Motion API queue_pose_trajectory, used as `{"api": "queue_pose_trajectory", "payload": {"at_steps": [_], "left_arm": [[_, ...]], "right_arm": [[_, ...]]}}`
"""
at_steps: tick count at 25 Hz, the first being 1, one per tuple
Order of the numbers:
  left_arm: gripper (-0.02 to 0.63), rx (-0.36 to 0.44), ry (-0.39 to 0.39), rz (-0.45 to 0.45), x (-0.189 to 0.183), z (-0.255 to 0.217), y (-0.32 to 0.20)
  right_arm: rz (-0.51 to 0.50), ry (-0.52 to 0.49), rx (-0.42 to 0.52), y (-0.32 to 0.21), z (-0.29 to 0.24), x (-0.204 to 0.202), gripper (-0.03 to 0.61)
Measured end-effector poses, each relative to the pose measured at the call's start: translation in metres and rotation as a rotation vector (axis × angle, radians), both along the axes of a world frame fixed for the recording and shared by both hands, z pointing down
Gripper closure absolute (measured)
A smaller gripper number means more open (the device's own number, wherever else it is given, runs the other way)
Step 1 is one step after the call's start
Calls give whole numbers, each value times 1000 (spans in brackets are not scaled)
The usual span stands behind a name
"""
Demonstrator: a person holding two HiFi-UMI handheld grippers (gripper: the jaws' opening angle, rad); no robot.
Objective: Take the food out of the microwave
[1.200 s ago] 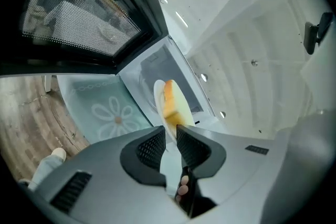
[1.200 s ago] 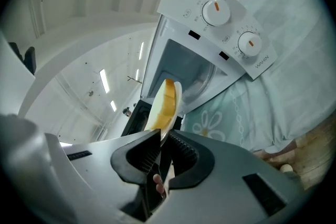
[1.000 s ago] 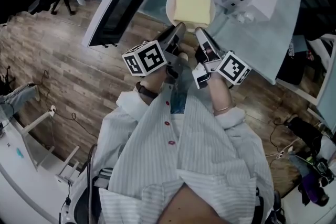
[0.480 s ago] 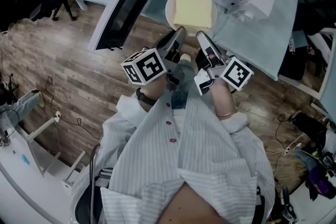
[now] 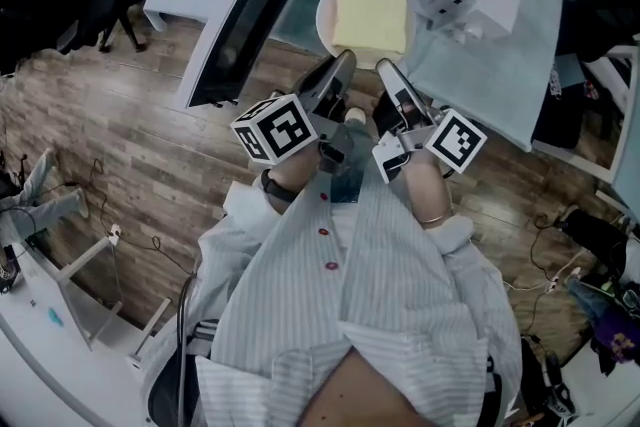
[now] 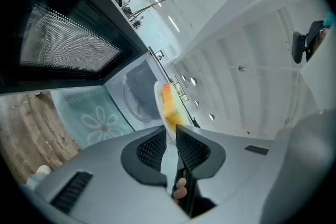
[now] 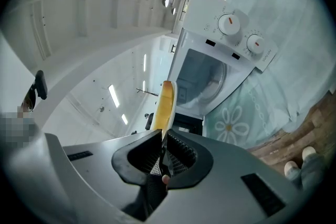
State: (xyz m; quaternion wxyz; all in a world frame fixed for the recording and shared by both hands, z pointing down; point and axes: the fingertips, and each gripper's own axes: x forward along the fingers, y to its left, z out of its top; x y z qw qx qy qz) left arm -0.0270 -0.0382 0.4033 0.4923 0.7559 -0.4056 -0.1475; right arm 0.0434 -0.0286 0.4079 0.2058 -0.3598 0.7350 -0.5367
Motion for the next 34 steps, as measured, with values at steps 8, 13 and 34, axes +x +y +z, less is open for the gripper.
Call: {"api": "queue_pose_trajectory", "payload": {"at_steps": [8,13,34], "left_arm": [[549,4,5,9,4,-3,-7],[551,5,10,5,5,-2,-10],[551,10,8,24,13,-10,-20]], "right_arm": [[9,-11,0,-7,-5,5,526],[2,-10,4,-11,-5,7,528],[11,6,-5,-18,-8,17,528]]}}
